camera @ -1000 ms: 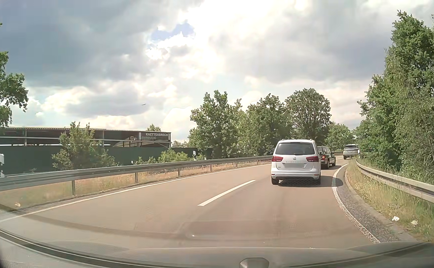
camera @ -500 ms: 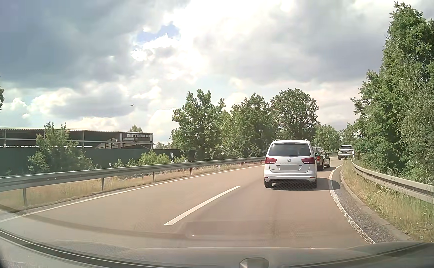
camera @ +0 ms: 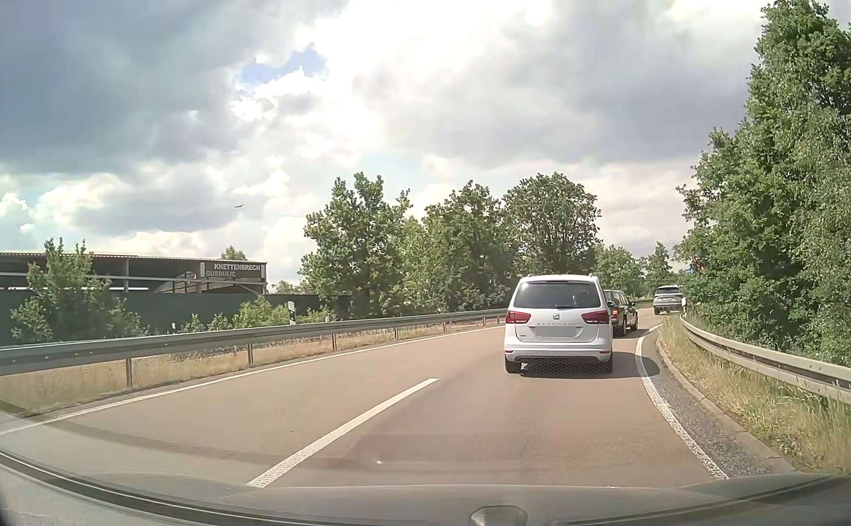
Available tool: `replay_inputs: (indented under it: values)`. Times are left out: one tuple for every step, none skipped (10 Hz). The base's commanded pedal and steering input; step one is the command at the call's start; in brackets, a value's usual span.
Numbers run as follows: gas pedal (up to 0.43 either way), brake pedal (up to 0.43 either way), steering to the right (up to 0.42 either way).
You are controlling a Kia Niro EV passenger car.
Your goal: Follow the waypoints while adhering to traffic rules and regulations
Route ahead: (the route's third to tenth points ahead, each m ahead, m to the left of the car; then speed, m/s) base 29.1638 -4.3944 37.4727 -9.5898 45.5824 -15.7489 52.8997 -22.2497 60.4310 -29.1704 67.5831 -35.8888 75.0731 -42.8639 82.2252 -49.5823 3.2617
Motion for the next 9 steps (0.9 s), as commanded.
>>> replay_inputs:
  values:
    - [0.0, 0.037, 0.12]
    - [0.0, 0.037, 0.12]
    - [0.087, 0.037, 0.115]
    - [0.11, 0.037, 0.109]
    - [0.13, 0.037, 0.104]
    - [0.138, 0.037, 0.101]
    - [0.157, 0.037, 0.096]
    - [0.157, 0.037, 0.09]
    - [0.189, 0.037, 0.083]
